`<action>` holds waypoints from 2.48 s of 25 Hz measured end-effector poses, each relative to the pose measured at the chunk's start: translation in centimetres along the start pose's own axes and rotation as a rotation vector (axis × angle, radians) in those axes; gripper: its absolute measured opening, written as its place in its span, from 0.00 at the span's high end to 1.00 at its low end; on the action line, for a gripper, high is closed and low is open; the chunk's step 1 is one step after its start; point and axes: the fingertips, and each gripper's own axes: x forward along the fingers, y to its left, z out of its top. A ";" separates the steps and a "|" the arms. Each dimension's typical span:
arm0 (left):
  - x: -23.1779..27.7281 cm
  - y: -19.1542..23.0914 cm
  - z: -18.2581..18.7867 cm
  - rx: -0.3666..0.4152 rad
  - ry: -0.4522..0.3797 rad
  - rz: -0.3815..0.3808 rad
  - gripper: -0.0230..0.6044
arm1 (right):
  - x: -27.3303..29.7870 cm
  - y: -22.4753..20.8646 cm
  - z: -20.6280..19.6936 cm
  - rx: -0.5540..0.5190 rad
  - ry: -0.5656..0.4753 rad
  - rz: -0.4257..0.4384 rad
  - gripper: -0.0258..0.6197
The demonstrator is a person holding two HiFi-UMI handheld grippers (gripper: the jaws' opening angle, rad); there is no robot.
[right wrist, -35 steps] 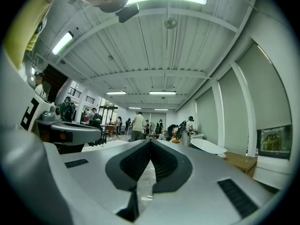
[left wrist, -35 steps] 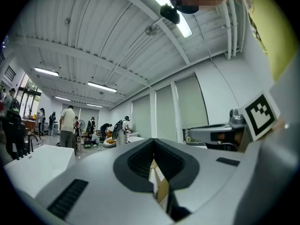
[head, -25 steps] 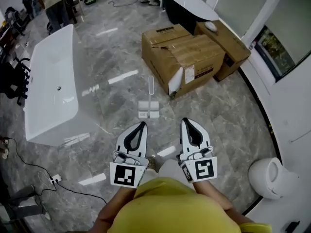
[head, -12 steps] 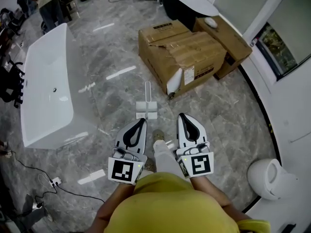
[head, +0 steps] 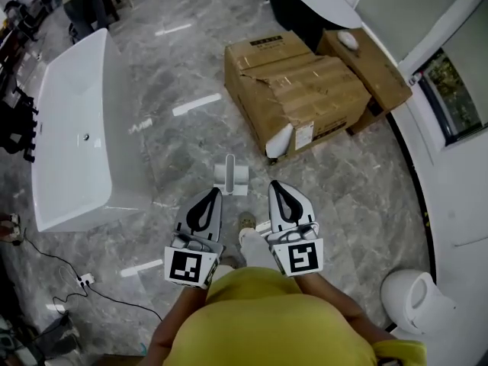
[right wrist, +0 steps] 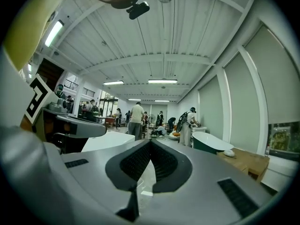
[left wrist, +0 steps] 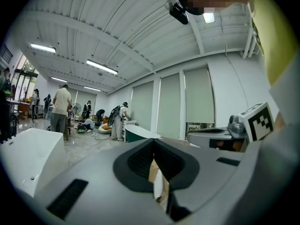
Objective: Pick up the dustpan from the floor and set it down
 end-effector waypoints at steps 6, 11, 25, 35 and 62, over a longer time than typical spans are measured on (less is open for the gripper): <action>4.3 1.2 -2.1 -0.041 0.049 -0.017 0.96 | 4.3 -1.9 -2.5 0.020 0.046 0.082 0.94; 6.7 2.0 -5.6 -0.015 0.144 -0.054 0.96 | 6.5 -1.8 -5.1 0.017 0.102 0.169 0.94; 9.6 3.5 -17.1 -0.332 0.475 -0.242 0.66 | 9.0 -1.7 -10.7 -0.014 0.261 0.221 0.94; 10.5 3.7 -23.0 -0.725 0.598 -0.405 0.42 | 9.1 -2.5 -11.6 0.008 0.303 0.170 0.94; 11.8 0.5 -13.6 -0.863 0.427 -0.648 0.71 | 9.0 -3.1 -11.4 0.028 0.319 0.121 0.94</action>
